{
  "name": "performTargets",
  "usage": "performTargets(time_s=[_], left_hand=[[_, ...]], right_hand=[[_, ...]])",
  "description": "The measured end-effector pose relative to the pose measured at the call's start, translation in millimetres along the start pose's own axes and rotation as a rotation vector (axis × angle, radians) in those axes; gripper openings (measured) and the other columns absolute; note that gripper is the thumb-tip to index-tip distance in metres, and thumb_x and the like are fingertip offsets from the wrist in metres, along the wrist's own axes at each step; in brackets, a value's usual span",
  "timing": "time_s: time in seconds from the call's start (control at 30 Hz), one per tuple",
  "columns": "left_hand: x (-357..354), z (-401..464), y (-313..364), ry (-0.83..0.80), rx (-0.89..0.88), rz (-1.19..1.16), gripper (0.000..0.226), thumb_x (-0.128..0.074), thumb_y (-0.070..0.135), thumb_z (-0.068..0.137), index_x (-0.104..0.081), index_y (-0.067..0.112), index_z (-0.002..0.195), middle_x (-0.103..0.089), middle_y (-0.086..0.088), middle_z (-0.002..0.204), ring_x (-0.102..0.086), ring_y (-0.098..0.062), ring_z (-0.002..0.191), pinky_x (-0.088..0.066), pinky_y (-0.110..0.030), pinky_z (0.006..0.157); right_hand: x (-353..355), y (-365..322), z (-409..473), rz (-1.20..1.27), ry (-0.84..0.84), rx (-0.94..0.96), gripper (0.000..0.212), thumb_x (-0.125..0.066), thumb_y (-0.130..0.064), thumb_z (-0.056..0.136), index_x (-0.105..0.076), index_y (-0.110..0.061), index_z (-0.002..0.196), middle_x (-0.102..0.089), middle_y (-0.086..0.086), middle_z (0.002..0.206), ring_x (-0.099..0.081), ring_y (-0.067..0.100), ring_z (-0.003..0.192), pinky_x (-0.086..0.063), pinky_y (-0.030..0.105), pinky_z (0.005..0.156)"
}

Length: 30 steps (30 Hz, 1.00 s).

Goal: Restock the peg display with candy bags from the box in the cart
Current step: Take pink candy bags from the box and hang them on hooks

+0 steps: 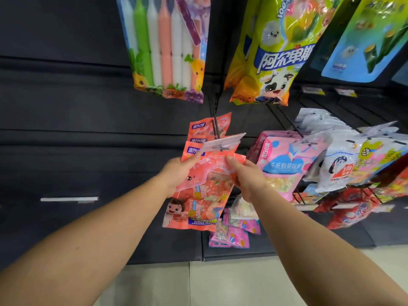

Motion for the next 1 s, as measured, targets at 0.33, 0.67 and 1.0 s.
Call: performTargets(time_s=[0.33, 0.67, 1.0], left_hand=[[-16, 12, 18, 0.060, 0.060, -0.007, 0.033, -0.075, 0.049, 0.083, -0.072, 0.017, 0.093, -0.074, -0.009, 0.107, -0.069, -0.030, 0.103, -0.052, -0.050, 0.100], [-14, 20, 11, 0.108, 0.085, -0.007, 0.043, -0.074, 0.058, 0.080, -0.074, 0.017, 0.094, -0.074, -0.007, 0.108, -0.068, -0.029, 0.104, -0.052, -0.049, 0.099], [22, 7, -13, 0.237, 0.023, 0.294, 0.060, -0.071, 0.050, 0.086, -0.057, 0.011, 0.130, -0.059, -0.004, 0.133, -0.056, -0.022, 0.120, -0.043, -0.030, 0.094]], right_hand=[[5, -20, 9, -0.042, 0.170, 0.071, 0.017, -0.072, -0.027, 0.090, -0.067, -0.013, 0.097, -0.071, 0.000, 0.083, -0.069, 0.016, 0.066, -0.057, 0.031, 0.065], [0, -23, 10, -0.078, 0.170, 0.067, 0.018, -0.069, -0.025, 0.092, -0.066, -0.010, 0.102, -0.070, 0.001, 0.079, -0.066, 0.009, 0.046, -0.051, 0.021, 0.044], [2, 15, 8, -0.138, 0.423, 0.030, 0.041, -0.073, -0.030, 0.088, -0.045, -0.012, 0.112, -0.054, 0.001, 0.094, -0.055, 0.021, 0.084, -0.042, 0.032, 0.080]])
Point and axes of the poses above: each hand's wrist, its own z-axis towards the middle knuckle, its own x-axis out of the back of the hand, y = z × x, the point moved 4 cm from there along z, towards the middle knuckle
